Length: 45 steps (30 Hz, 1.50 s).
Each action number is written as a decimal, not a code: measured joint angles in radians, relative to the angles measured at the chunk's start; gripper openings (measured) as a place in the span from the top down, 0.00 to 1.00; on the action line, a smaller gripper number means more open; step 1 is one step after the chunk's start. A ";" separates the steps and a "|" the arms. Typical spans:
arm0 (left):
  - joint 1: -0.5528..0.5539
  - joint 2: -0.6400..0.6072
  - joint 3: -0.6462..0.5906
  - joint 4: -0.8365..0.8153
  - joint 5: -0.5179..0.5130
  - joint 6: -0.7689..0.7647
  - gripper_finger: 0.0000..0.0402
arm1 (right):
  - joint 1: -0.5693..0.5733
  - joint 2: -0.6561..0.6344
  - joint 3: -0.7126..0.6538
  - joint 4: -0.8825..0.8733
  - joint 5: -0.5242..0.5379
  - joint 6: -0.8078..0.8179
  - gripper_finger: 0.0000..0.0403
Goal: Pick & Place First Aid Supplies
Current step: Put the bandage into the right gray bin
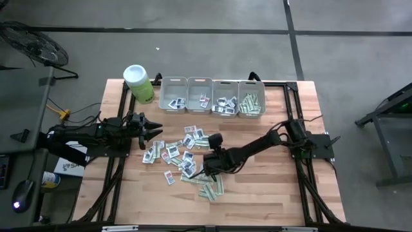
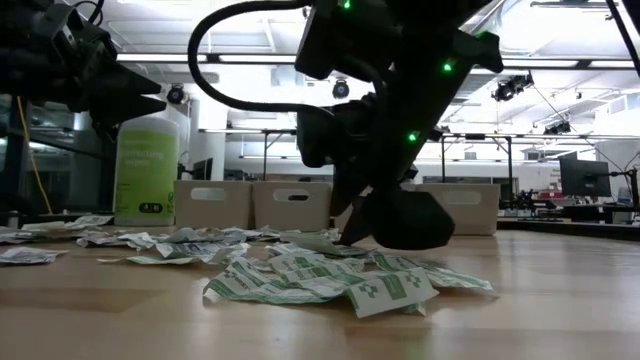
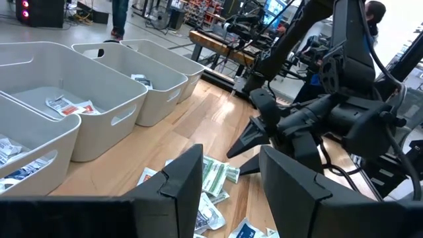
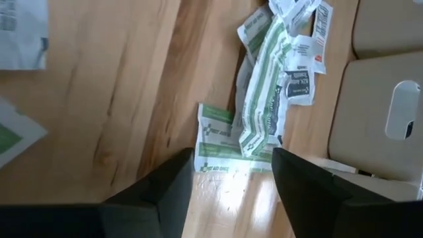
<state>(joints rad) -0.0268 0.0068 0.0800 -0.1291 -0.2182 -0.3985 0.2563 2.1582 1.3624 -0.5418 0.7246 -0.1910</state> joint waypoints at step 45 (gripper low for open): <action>0.000 0.000 0.000 0.000 0.000 0.000 0.63 | 0.012 0.004 -0.004 -0.044 -0.072 0.183 0.95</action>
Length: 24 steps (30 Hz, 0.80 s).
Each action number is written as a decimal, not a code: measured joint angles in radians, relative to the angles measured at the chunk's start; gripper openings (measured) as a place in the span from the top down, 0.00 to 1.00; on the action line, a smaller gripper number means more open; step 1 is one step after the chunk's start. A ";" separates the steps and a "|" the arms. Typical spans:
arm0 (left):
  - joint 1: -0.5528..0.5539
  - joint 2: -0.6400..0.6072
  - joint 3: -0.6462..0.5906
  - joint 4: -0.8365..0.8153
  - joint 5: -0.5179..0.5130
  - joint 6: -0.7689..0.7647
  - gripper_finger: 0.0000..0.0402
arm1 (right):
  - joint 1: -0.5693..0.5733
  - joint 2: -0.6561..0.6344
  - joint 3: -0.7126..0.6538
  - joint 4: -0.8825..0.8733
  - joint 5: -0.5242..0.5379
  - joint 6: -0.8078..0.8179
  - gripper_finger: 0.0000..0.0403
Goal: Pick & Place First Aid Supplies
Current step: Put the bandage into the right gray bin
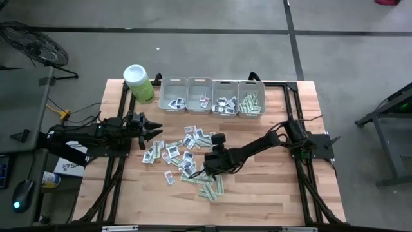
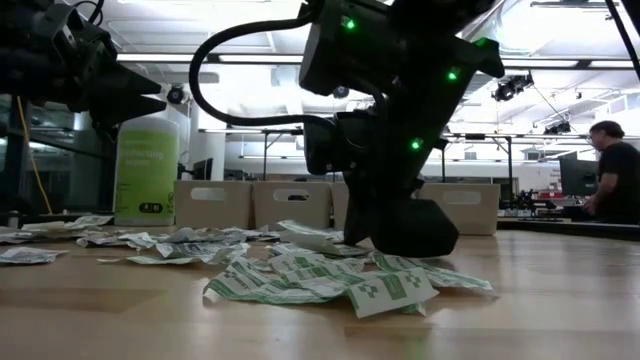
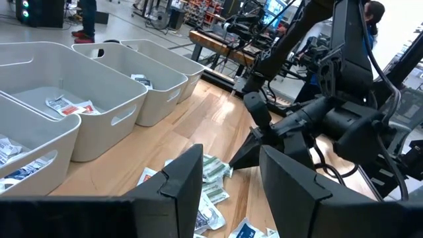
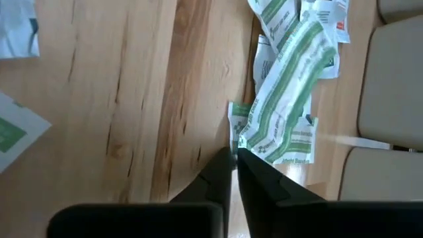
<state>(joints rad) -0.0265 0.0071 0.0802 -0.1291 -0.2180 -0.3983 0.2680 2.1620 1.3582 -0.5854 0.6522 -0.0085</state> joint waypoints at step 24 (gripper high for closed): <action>0.000 0.000 0.000 0.000 0.000 0.000 0.63 | 0.001 -0.003 0.002 -0.008 -0.041 0.169 0.78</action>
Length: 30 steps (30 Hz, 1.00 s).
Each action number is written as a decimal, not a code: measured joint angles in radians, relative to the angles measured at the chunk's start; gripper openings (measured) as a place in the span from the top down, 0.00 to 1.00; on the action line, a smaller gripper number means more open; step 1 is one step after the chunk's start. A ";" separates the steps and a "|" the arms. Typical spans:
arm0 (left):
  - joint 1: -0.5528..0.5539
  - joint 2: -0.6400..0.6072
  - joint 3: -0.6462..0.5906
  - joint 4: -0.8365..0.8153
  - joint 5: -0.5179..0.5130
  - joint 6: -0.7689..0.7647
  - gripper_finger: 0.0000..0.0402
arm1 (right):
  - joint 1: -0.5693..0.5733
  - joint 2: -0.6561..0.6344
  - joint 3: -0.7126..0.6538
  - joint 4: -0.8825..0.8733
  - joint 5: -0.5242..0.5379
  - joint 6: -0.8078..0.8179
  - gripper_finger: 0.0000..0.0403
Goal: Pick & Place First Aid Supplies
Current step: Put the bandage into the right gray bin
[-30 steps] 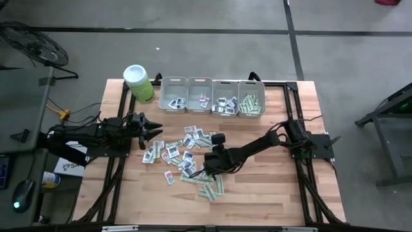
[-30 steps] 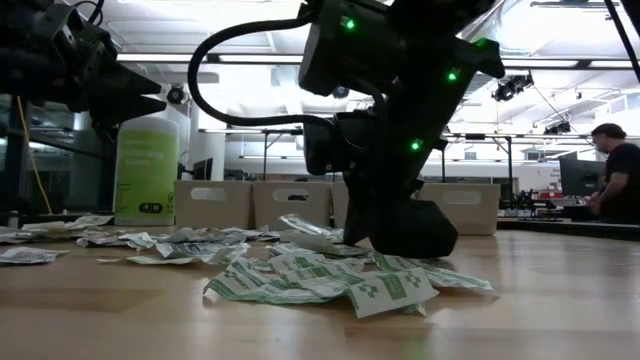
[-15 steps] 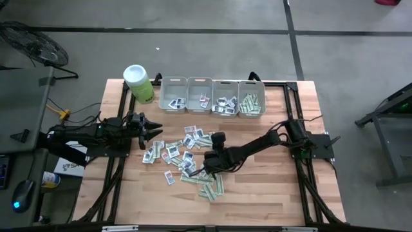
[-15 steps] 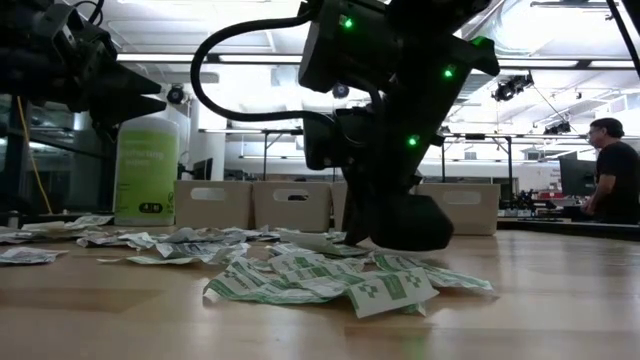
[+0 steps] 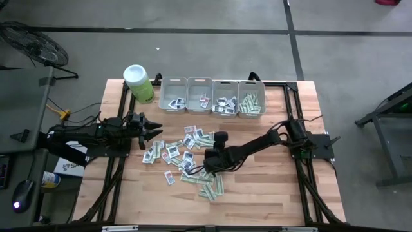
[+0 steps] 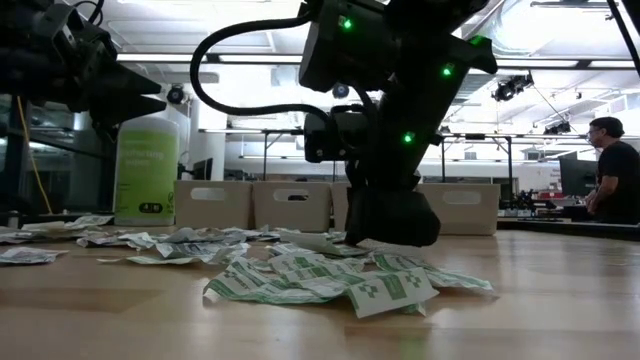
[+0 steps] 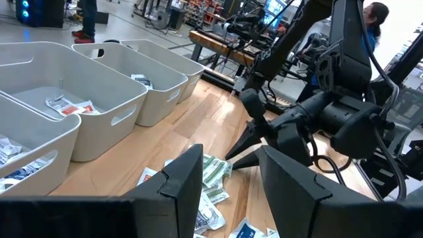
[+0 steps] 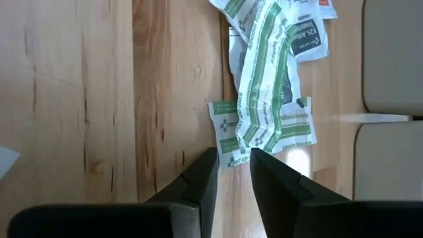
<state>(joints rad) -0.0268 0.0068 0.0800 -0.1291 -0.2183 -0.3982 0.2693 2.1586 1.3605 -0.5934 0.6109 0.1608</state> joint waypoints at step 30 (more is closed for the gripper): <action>0.000 0.000 0.000 0.000 0.000 0.000 0.63 | 0.007 0.000 0.000 -0.010 -0.059 0.148 0.99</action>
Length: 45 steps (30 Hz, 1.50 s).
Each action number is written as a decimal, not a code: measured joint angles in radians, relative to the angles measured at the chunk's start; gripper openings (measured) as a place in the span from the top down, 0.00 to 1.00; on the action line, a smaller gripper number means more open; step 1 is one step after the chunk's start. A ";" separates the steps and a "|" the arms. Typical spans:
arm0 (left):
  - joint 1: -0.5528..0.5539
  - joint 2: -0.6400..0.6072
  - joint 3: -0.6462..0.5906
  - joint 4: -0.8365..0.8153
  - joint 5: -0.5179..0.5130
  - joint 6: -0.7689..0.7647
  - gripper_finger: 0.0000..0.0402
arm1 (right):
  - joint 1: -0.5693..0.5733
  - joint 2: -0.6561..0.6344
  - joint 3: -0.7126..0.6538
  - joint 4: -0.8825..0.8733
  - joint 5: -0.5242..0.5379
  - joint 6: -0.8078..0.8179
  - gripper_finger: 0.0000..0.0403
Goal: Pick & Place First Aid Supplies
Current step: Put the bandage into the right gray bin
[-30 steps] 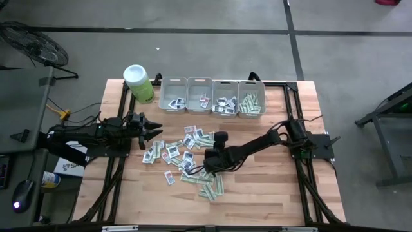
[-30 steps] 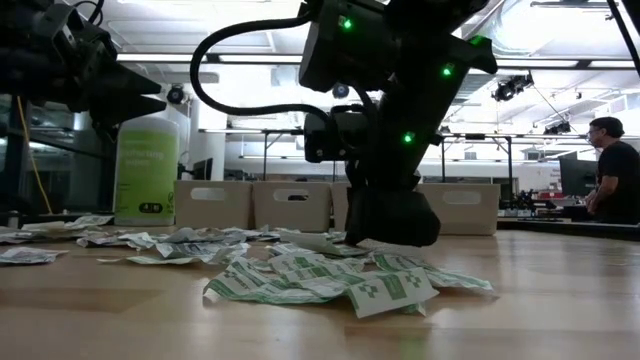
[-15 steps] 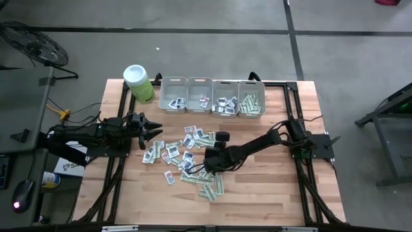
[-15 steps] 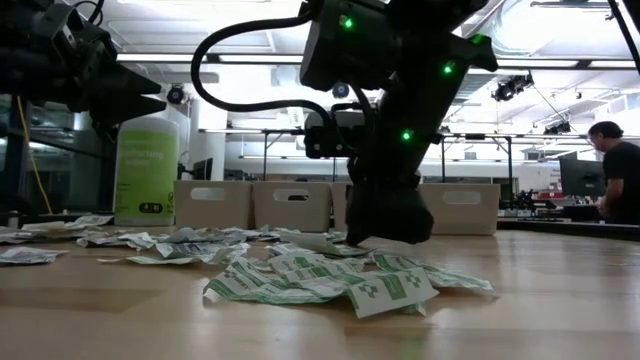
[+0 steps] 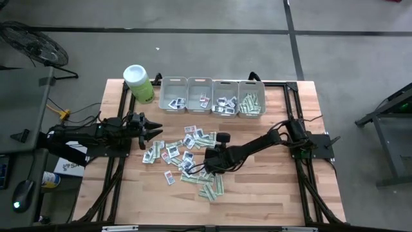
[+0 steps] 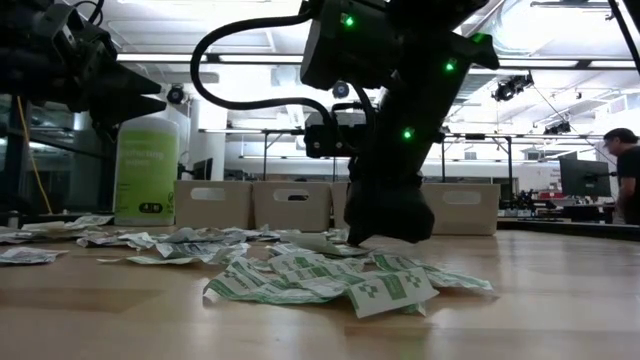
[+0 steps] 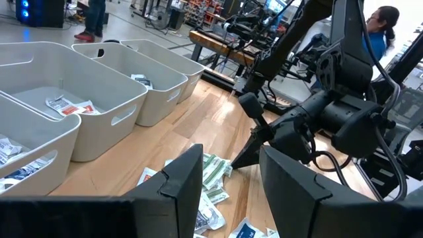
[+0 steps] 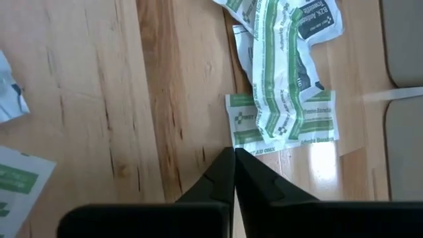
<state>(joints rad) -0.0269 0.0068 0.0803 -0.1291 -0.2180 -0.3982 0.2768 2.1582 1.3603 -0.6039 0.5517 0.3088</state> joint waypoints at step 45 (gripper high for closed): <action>0.000 0.000 0.000 0.000 0.000 0.000 0.63 | 0.163 -0.270 -0.001 -0.520 0.327 0.404 1.00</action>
<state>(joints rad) -0.0268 0.0068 0.0800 -0.1291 -0.2184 -0.3982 0.4401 1.8879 1.3595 -1.1234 0.8787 0.7128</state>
